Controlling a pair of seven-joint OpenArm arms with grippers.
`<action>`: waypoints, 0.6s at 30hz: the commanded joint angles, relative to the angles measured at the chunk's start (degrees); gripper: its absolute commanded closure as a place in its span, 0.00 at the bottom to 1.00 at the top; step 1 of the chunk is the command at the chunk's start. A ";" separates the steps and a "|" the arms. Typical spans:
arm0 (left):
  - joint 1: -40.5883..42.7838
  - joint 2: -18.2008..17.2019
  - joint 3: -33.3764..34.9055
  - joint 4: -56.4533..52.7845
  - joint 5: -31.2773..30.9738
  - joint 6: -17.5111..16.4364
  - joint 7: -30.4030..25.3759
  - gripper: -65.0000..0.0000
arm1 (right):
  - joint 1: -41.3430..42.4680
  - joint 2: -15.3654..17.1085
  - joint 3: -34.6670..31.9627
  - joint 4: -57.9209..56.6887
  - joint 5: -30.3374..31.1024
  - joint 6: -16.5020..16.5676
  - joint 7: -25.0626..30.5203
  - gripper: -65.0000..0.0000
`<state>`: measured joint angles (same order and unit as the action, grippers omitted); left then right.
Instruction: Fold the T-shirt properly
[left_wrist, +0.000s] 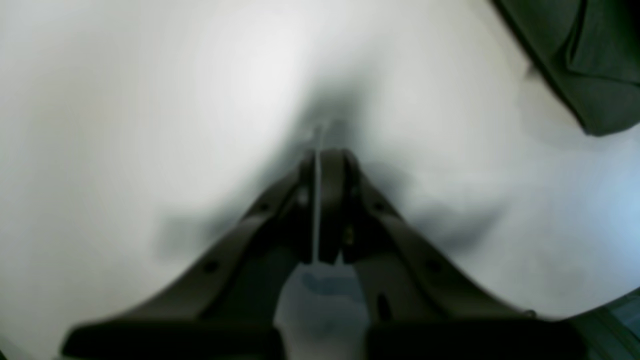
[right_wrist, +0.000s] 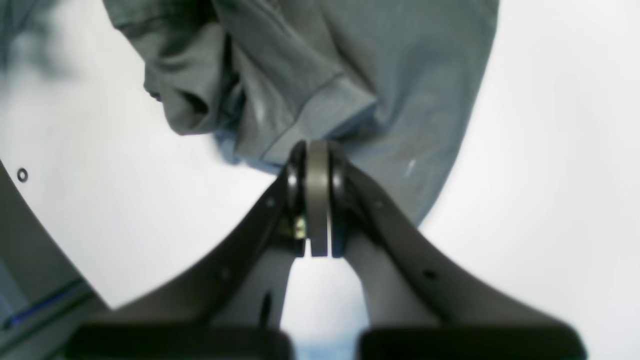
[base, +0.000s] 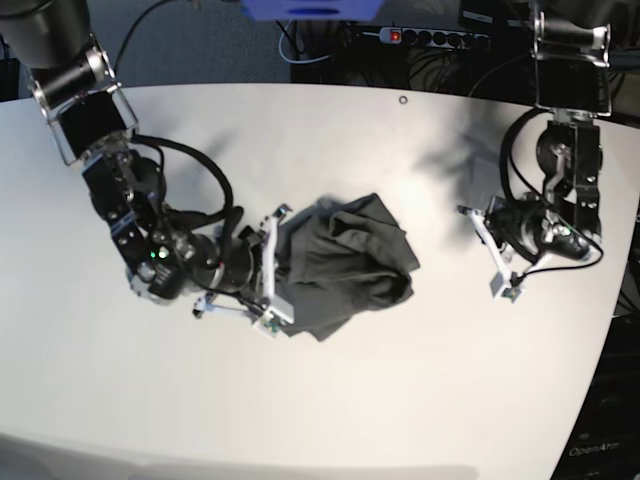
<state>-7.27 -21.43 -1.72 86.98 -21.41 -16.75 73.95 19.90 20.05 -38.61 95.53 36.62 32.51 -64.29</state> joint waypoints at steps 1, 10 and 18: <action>-0.60 -0.59 -0.26 0.89 -0.09 -0.26 -0.41 0.97 | 2.30 0.30 -0.99 0.96 0.52 -0.03 1.13 0.99; 1.69 -0.85 -0.70 1.06 -0.09 -0.26 -0.50 0.97 | 4.76 -1.37 -10.84 0.69 -9.94 -0.03 3.94 0.99; 1.60 -0.68 -0.70 0.89 -0.09 -0.26 -0.50 0.97 | 6.43 -3.48 -14.80 0.52 -15.04 0.06 3.85 0.99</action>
<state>-4.49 -21.45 -2.09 87.09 -21.39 -16.75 73.97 24.77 16.56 -53.98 95.33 21.52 32.51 -61.01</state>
